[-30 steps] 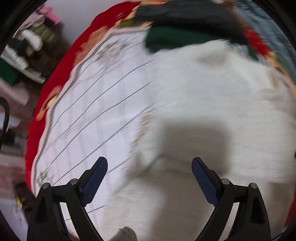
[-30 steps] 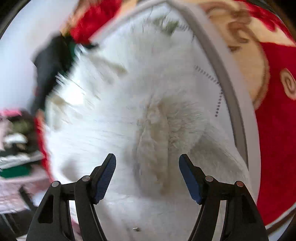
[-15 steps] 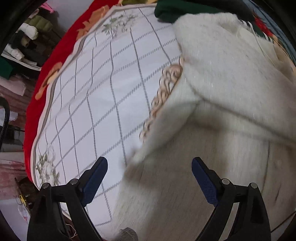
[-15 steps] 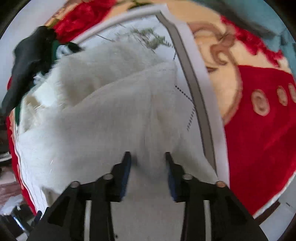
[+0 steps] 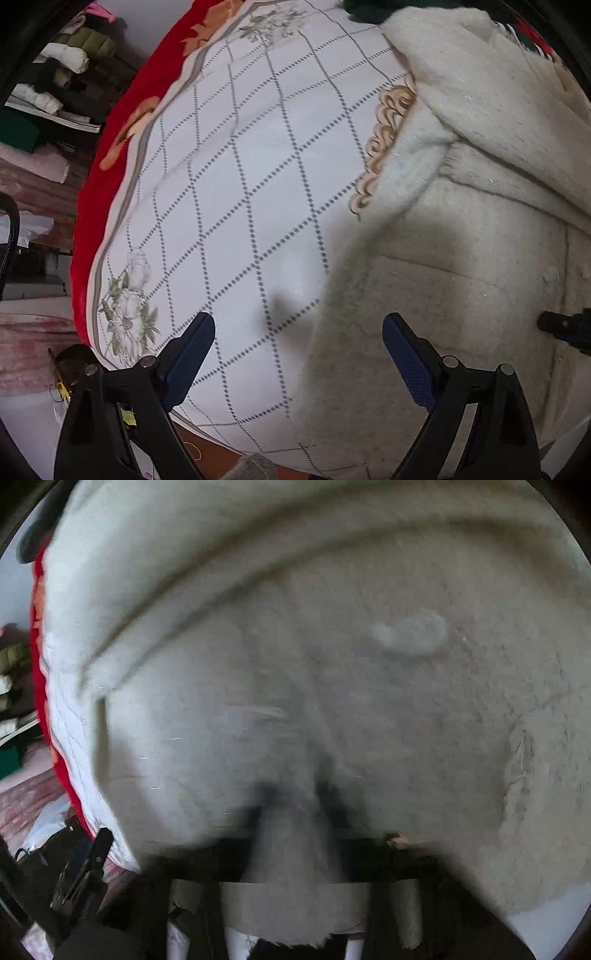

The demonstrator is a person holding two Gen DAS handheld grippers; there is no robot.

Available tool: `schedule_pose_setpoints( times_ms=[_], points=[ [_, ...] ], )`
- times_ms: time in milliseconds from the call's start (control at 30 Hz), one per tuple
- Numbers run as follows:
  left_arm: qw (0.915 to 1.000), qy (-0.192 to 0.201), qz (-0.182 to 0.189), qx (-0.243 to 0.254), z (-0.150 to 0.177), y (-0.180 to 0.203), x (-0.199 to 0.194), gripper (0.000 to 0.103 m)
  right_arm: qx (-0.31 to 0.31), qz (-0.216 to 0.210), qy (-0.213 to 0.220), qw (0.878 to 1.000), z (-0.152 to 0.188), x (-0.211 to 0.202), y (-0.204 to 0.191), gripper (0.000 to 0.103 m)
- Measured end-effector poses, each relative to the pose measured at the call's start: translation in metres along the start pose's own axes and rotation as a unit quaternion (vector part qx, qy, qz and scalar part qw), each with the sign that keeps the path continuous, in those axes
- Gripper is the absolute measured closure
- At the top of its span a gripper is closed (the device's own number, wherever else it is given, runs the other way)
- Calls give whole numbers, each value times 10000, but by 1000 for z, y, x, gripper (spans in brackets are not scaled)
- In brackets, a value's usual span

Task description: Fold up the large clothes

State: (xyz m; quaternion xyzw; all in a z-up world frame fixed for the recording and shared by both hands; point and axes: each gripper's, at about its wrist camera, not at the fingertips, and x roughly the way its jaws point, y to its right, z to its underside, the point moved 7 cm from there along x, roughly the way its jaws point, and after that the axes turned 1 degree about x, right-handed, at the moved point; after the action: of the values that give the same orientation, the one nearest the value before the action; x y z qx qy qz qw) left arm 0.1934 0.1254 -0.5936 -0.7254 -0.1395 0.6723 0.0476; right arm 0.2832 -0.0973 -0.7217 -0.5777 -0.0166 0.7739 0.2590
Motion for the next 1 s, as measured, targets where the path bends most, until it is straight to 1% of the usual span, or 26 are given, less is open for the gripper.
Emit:
schedule_pose_setpoints(
  times_ms=[67,133,200,233,267,333,400,433,500,567,600,633,667,767,800,900,1000],
  points=[
    [10000,15,63,-75,-4,-6,-2,10,-169,114,271,9994,5,-12,-11,98],
    [9998,40,141,-126,-6,-8,-6,10,-193,155,584,9980,12,-35,-12,98],
    [9996,108,199,-142,-11,-8,-9,10,-70,382,933,9949,13,-59,3,98],
    [9995,146,239,-121,-14,-5,-10,10,-86,576,982,9935,12,-63,12,98],
    [9995,169,264,-88,-17,-1,-11,10,-63,709,907,9933,9,-60,19,98],
    [9993,209,316,-13,-25,8,-9,10,215,698,664,9951,8,-44,33,97],
    [9987,320,361,149,-38,23,-5,10,233,670,313,9970,6,-27,37,96],
    [9983,398,338,268,-47,33,-2,10,277,614,262,9974,5,-26,41,90],
    [9971,569,280,425,-63,47,3,10,347,392,261,9983,3,-35,44,89],
    [9951,729,-30,662,-83,63,14,10,374,312,401,9980,0,-54,57,77],
    [9939,794,-220,733,-91,67,19,10,436,293,555,9971,1,-69,63,62],
    [9922,844,-460,799,-100,69,27,10,469,276,638,9965,-2,-81,74,50],
    [9912,787,-677,822,-109,68,38,8,552,259,837,9946,-2,-97,85,48],
    [9930,586,-739,708,-121,61,61,0,734,442,1084,9904,0,-124,118,48],
    [9931,608,-720,703,-122,60,62,0,813,514,1142,9888,-8,-133,130,48],
    [9918,674,-798,734,-125,56,60,0,1037,662,1278,9841,-10,-152,163,48],
    [9946,603,-636,560,-131,50,64,0,1241,708,1390,9799,-9,-172,195,48]
  ],
)
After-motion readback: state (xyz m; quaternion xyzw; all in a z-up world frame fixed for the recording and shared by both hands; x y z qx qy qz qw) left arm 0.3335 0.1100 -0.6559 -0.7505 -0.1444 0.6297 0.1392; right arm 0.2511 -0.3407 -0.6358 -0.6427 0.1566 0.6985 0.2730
